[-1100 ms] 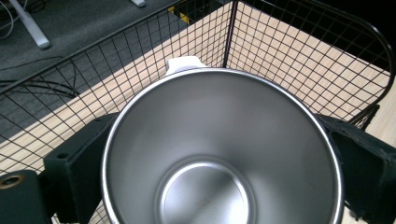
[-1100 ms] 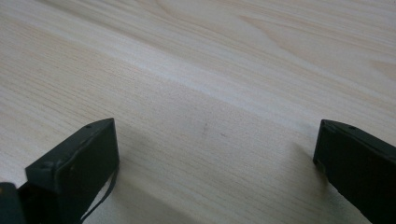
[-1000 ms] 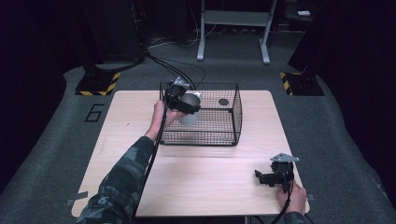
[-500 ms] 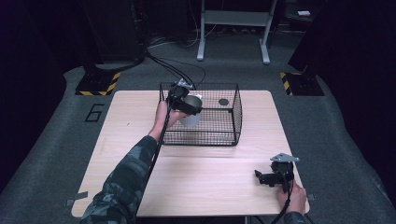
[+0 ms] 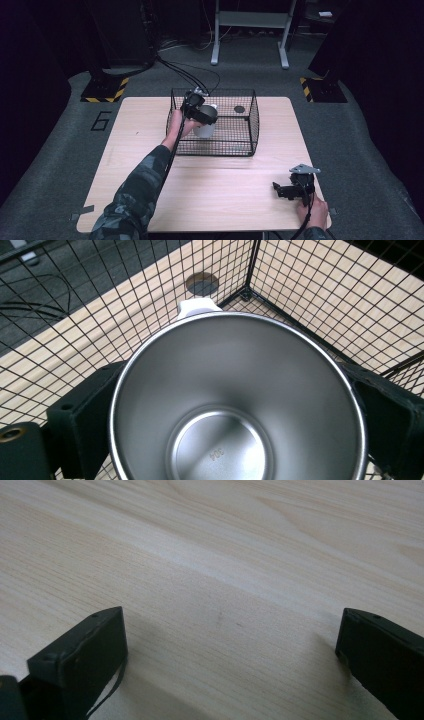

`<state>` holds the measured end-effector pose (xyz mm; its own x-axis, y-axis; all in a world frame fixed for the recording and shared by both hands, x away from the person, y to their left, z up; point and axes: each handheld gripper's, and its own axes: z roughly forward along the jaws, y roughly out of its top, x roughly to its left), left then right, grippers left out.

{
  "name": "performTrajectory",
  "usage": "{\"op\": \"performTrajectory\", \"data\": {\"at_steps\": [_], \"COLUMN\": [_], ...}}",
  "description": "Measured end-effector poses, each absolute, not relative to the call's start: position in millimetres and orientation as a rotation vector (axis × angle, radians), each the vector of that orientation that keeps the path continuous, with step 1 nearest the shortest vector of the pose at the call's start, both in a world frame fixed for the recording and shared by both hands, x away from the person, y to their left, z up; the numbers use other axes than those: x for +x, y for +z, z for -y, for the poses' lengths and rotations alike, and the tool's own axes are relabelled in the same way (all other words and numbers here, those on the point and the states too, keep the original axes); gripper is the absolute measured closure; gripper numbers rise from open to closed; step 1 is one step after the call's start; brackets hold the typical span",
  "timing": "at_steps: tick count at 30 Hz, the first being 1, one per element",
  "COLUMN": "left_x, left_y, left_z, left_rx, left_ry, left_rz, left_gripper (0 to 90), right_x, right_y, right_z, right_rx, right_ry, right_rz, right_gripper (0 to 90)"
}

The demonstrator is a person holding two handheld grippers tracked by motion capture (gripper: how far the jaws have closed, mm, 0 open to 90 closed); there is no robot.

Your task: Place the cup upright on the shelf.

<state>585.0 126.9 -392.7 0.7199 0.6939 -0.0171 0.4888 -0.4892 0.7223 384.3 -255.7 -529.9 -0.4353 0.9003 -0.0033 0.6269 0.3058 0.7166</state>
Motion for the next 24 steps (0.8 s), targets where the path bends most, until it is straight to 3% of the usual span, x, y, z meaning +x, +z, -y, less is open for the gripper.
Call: {"op": "performTrajectory", "data": {"at_steps": [24], "left_x": [597], "left_y": [-414], "left_z": [-119], "left_rx": [2.253], "left_ry": [0.297], "left_rz": [-0.932], "left_gripper": [6.0], "right_x": [384], "right_y": [-530], "right_z": [256], "right_rx": [1.361], "right_ry": [0.915], "right_rz": [-2.173], "right_gripper": [0.0]}}
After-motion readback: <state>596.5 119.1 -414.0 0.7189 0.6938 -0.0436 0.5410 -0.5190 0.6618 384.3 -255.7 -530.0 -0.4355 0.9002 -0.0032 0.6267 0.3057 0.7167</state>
